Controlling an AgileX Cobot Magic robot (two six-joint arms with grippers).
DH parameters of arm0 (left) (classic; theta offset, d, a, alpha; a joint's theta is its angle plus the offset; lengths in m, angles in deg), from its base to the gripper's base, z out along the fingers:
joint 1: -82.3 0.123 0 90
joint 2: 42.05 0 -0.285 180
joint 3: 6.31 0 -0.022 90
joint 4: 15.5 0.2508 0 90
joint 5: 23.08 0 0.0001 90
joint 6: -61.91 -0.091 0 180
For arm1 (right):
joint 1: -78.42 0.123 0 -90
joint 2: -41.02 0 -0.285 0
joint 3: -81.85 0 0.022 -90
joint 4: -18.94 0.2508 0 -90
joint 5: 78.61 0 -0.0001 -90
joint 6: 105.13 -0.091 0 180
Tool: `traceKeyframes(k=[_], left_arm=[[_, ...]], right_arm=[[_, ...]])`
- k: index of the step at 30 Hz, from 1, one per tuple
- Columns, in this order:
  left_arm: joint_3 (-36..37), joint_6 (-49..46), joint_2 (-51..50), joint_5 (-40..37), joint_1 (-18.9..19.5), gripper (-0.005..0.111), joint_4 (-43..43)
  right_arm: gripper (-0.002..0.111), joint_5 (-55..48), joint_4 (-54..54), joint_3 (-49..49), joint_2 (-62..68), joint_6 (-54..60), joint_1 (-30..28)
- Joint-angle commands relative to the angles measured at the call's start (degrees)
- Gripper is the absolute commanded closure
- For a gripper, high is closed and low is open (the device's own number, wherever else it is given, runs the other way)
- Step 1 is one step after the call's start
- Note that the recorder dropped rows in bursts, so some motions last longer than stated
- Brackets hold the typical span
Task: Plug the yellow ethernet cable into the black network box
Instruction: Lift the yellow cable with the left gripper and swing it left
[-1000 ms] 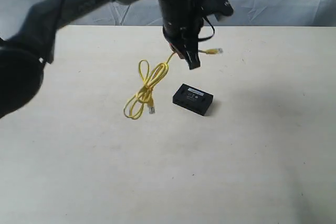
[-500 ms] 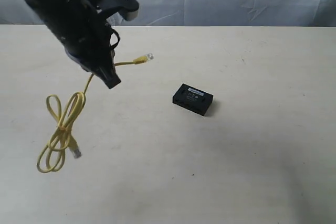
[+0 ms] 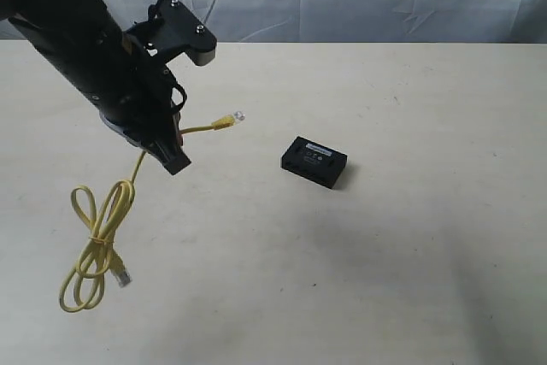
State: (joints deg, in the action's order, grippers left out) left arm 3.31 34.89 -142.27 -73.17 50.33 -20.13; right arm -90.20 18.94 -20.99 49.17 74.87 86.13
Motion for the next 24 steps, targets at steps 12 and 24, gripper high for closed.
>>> traceKeyframes(k=[12, 24], left_arm=[[0.26, 0.48, 0.72, 1.95, 0.11, 0.107, -0.76], [0.26, 0.48, 0.72, 2.4, 0.11, 0.107, -0.65]], right_arm=[[0.109, 22.19, -0.78, 0.06, -0.36, 0.0, -0.23], [0.109, 22.94, 2.42, -0.74, -0.21, 0.0, -0.23]])
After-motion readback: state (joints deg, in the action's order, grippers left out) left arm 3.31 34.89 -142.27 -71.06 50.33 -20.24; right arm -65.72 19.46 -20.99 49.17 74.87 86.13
